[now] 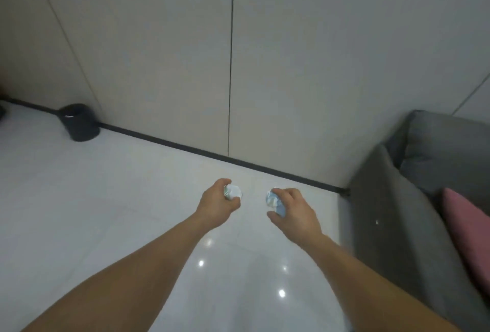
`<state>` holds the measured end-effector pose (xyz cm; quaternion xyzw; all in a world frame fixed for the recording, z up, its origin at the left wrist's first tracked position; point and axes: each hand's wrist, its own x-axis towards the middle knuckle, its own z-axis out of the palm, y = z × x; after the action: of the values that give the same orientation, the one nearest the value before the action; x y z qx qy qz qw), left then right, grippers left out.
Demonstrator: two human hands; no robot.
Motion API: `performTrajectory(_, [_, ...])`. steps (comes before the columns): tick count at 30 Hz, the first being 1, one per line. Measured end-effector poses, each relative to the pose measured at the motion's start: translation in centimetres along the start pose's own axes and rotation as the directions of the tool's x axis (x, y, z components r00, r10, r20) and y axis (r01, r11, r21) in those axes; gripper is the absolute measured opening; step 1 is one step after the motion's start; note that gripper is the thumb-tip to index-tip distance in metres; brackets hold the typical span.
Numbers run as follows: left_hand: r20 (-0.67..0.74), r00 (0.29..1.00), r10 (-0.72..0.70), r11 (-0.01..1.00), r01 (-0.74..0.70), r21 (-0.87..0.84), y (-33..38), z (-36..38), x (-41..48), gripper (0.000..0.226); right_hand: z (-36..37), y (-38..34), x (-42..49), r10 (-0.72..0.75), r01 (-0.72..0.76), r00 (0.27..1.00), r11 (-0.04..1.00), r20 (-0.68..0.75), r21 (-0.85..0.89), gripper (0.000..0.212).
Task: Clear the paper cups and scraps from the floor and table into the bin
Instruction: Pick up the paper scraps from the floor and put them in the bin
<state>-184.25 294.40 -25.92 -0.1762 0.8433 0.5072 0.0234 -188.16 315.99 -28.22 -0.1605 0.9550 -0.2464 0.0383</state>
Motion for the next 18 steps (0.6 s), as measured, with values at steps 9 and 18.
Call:
performTrajectory(9, [-0.201, 0.968, -0.151, 0.988, 0.142, -0.058, -7.2, -13.3, 6.1, 0.059, 8.1, -12.8, 12.3, -0.243, 0.254, 0.944, 0.967, 0.224, -0.020, 0.059])
performTrajectory(18, [-0.397, 0.885, -0.245, 0.970, 0.224, -0.099, -9.5, -25.5, 18.6, 0.058, 14.3, -22.5, 30.5, -0.410, 0.410, 0.860, 0.910, 0.305, 0.066, 0.058])
